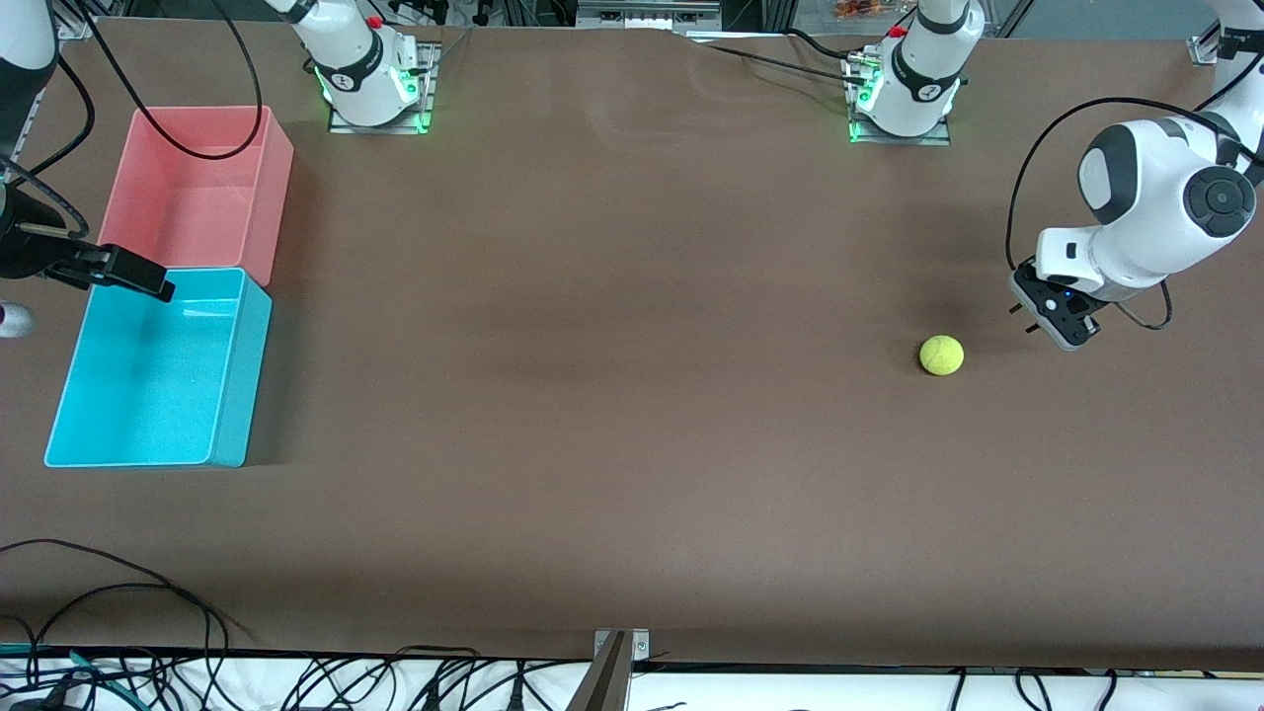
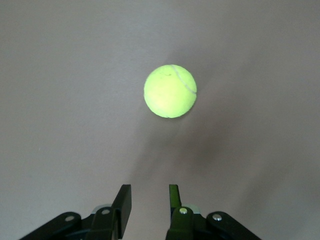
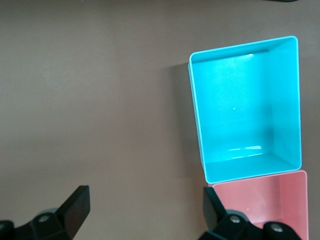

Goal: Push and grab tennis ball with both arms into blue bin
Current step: 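Position the open left gripper against the tennis ball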

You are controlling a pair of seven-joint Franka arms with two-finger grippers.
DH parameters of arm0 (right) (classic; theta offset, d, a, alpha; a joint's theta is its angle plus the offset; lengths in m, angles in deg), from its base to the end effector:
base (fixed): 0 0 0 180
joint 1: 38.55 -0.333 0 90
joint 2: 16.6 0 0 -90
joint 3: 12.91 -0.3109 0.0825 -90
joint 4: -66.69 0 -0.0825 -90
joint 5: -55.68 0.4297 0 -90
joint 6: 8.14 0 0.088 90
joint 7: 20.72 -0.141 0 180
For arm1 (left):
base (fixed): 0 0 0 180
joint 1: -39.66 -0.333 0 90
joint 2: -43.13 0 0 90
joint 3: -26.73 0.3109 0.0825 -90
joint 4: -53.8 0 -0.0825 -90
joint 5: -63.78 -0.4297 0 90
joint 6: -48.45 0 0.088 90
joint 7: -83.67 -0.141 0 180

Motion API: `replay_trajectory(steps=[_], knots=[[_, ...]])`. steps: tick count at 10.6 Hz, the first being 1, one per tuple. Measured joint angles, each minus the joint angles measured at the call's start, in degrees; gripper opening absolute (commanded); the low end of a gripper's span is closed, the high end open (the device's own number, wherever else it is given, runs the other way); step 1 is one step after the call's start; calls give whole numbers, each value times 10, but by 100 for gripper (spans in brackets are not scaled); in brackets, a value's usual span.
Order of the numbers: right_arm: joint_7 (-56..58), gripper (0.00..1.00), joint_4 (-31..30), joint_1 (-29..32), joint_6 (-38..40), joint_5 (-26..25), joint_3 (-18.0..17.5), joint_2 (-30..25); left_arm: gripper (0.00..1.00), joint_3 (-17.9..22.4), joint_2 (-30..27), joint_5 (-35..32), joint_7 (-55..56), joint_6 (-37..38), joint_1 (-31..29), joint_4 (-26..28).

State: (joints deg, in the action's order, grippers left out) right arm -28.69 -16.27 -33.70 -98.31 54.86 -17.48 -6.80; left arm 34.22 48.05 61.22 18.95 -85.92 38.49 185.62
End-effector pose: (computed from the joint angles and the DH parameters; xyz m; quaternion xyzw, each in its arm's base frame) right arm 0.6488 -0.0088 0.5425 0.9971 -0.0722 -0.0223 0.0019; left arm 0.5390 0.0847 0.2352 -0.8747 0.4839 0.0290 0.0048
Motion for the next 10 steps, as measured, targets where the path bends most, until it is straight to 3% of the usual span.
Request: replay_trajectory(steps=[6,10], knots=[[0,100,0,0,-3,0,0,2,0,0,43,-6,-190,-36,0,3],[0,100,0,0,-3,0,0,4,0,0,84,-7,-262,-86,0,3]])
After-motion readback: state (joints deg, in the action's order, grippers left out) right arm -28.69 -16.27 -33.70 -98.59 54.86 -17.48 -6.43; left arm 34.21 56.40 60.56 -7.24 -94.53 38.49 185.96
